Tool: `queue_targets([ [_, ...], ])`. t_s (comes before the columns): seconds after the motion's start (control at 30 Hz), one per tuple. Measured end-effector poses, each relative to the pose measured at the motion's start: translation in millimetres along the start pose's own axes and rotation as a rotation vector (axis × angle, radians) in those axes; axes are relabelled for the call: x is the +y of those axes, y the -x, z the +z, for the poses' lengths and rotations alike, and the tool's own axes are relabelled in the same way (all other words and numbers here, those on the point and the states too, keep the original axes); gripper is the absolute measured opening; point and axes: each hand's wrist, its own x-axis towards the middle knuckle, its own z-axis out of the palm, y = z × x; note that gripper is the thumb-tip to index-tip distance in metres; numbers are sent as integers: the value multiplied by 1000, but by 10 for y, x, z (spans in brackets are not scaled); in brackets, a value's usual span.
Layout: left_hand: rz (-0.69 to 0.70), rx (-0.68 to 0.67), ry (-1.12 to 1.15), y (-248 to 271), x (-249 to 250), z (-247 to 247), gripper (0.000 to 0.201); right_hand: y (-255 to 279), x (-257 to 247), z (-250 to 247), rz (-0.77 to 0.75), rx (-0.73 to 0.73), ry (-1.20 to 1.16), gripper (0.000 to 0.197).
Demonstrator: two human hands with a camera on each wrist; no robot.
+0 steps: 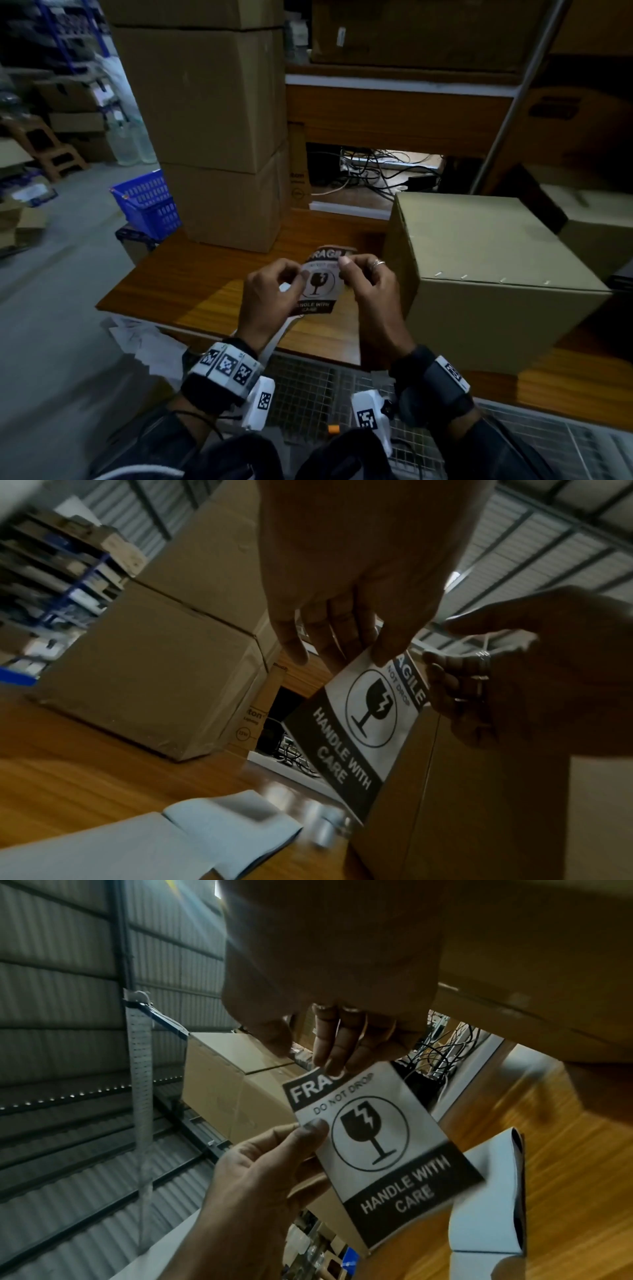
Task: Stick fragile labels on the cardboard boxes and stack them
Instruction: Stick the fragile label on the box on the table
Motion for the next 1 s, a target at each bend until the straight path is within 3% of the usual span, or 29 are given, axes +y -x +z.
queue_targets([
  [0.13, -123, 53, 284, -40, 418, -138, 18, 132, -77, -257, -135, 54, 88, 23],
  [0.3, 20, 98, 397, -53, 1068, -144, 19, 284, -129, -548, -177, 87, 114, 47],
  [0.4, 70, 120, 418, -15, 1340, -26, 20, 384, -219, -743, -95, 37, -73, 45],
  [0.6, 71, 162, 487, 146, 1660, 273, 23, 638, -311, -1180, -108, 35, -202, 35],
  [0.77, 90, 51, 503, 327, 1923, 615, 20, 820, -173, -1675, -97, 160, -188, 15],
  [0.9, 108, -78, 487, 469, 1971, 884, 27, 953, -111, -2166, -64, 219, -120, 7],
  [1.0, 111, -137, 470, 565, 2051, 1036, 20, 1058, -86, -2427, -50, 274, -99, 3],
])
